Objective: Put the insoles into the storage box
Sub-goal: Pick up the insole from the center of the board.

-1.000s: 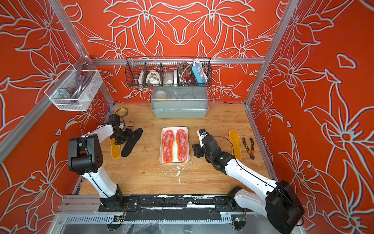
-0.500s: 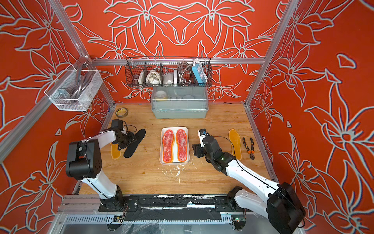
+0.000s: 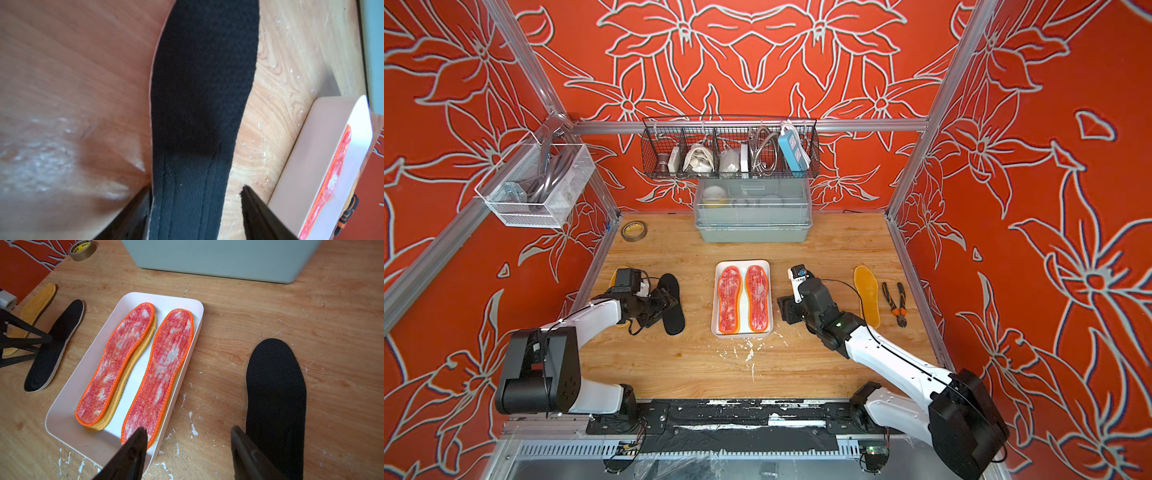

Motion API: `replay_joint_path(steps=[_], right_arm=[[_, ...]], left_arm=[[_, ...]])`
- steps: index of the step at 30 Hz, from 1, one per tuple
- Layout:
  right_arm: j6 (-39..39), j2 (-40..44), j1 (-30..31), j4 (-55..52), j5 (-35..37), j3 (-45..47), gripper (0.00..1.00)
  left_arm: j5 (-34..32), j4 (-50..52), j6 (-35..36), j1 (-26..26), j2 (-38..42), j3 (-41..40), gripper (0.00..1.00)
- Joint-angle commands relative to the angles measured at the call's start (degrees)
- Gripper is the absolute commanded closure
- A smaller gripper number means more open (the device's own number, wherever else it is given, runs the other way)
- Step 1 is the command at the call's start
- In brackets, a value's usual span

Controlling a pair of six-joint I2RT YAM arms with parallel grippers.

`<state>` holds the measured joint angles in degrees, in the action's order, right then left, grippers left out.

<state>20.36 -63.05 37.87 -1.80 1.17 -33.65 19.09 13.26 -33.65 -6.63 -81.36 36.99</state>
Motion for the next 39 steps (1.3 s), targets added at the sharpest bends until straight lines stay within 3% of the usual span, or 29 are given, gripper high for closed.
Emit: replay_joint_path(steps=[1,9,20,23,26,28,30,34,39], right_arm=[[-1.5,-0.6,0.0,0.8,-1.9,0.2,0.34],[-3.3,0.6,1.0,2.0,-4.0,0.7,0.34],[-3.1,1.9,1.2,3.6,-5.6,1.7,0.33],[-3.0,2.0,1.2,3.9,-5.7,1.8,0.33],[-3.0,1.9,1.2,4.3,-5.6,2.1,0.33],[-2.9,1.6,1.2,4.3,-5.4,2.1,0.33],[-3.0,1.2,1.2,4.0,-5.5,1.7,0.33],[-2.2,-0.7,1.2,2.1,-6.4,-0.5,0.33],[-0.4,-4.6,1.2,-2.6,-9.8,-5.8,0.33]], left_arm=[[-1.5,-3.6,-1.9,0.1,0.6,-1.7,0.3],[-2.2,-10.7,-3.4,-2.0,5.5,-6.1,0.31],[2.0,-12.5,-1.3,-3.9,-4.0,-4.0,0.33],[0.9,-12.4,-0.7,-2.4,-6.1,-2.9,0.42],[-0.2,-13.1,-1.1,-1.1,-7.9,-2.5,0.61],[-0.1,-13.4,-1.3,-0.9,-8.8,-2.3,0.84],[-0.1,-13.3,-1.1,-0.9,-8.7,-1.9,0.93],[1.2,-13.2,-0.5,-1.0,-7.1,-1.9,1.0],[6.9,-14.9,-0.3,-1.1,-4.9,-2.1,1.0]])
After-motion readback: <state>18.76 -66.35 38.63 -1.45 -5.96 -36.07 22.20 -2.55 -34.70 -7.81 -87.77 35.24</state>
